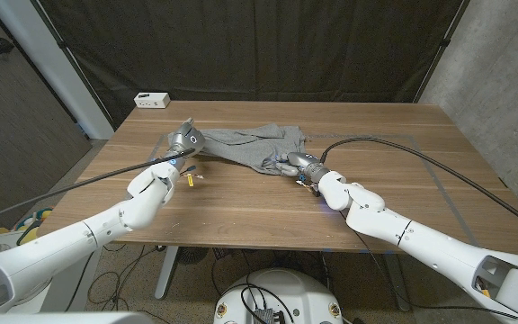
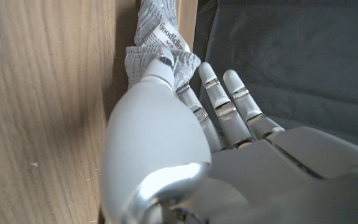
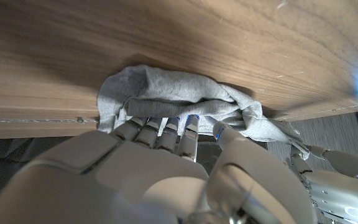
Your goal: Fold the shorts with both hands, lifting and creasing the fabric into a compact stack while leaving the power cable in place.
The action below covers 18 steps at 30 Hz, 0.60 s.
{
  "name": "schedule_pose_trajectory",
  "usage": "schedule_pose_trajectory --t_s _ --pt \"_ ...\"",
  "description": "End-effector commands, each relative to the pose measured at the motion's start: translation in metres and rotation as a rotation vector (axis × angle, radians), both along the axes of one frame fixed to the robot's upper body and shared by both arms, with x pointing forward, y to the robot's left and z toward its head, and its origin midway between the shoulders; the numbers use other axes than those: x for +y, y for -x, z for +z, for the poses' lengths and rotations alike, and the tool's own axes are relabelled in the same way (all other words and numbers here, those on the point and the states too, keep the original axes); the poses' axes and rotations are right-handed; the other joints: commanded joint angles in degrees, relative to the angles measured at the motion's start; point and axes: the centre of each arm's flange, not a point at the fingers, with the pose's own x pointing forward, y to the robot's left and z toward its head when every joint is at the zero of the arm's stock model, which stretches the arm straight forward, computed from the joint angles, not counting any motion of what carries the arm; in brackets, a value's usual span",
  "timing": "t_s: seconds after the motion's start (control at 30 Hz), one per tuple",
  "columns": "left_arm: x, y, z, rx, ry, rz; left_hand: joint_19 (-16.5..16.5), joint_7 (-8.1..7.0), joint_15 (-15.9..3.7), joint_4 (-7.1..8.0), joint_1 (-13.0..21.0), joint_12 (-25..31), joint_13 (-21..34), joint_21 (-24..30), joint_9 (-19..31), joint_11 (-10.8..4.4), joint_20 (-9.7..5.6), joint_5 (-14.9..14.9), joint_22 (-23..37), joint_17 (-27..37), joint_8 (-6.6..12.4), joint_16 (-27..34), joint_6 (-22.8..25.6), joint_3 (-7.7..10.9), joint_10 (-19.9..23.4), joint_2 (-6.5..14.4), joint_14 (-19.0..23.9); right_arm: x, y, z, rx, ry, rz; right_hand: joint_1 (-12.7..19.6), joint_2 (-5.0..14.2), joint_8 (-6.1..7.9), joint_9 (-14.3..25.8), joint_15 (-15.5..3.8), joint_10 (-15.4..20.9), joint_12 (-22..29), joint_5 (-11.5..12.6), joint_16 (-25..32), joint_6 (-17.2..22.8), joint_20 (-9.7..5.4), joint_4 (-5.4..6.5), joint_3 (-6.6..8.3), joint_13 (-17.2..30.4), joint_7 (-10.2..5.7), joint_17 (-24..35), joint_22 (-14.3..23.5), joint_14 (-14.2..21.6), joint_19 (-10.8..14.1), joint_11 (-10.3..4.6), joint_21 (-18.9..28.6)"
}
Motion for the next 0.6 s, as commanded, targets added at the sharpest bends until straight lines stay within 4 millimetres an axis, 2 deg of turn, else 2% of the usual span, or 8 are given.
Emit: schedule_pose_trajectory --t_s 0.03,0.27,0.43,0.6 --pt "0.01 0.02 0.022 0.002 -0.233 -0.024 -0.01 -0.38 -8.68 -0.31 1.66 -0.6 1.93 0.78 1.12 0.06 -0.64 1.73 -0.03 0.53 1.84 -0.41 0.47 -0.41 -1.0 0.4 -0.24 0.004 -0.001 -0.005 0.025 0.0 0.025 -0.4 0.2 0.07 0.09 -5.2 0.49 0.16 -0.15 0.16 0.58 1.01 -0.09 0.4 0.17 0.16 0.3 0.14 0.52 1.64 -0.14 0.34" --pt "0.012 0.025 0.039 0.012 -0.317 -0.039 0.11 -0.39 -8.73 -0.37 2.1 -0.73 2.14 0.98 1.42 -0.04 -0.82 2.14 -0.08 0.72 2.28 -0.42 0.37 -0.56 -1.07 0.48 -0.08 0.003 0.0 -0.007 0.02 -0.013 0.033 -0.24 0.38 0.0 0.09 -5.35 0.57 0.09 -0.16 0.2 0.72 0.93 -0.31 0.53 0.17 0.13 0.36 0.14 0.54 1.62 -0.1 0.3" --pt "0.01 0.027 0.046 0.016 -0.393 -0.066 0.55 -0.44 -8.7 -0.44 3.39 -2.56 0.73 1.52 1.99 0.0 -1.84 3.33 -0.42 1.81 4.08 0.5 1.1 -2.12 0.11 -0.23 1.36 0.003 0.001 -0.008 0.031 -0.016 0.045 -0.26 0.41 -0.05 0.1 -5.39 0.59 0.01 -0.19 0.22 0.86 0.87 -0.34 0.59 0.17 0.15 0.41 0.14 0.57 1.61 -0.39 0.28" --pt "0.005 0.028 0.056 0.01 -0.479 -0.081 0.55 -0.44 -8.64 -0.44 3.6 -2.98 0.14 1.6 1.97 -0.12 -2.01 3.5 -0.49 1.94 4.41 0.51 1.33 -2.81 0.76 -0.71 1.44 0.002 0.0 -0.011 0.038 -0.018 0.053 -0.24 0.43 -0.09 0.1 -5.39 0.66 -0.02 -0.21 0.23 0.94 0.85 -0.39 0.61 0.18 0.15 0.44 0.14 0.54 1.61 -0.41 0.27"
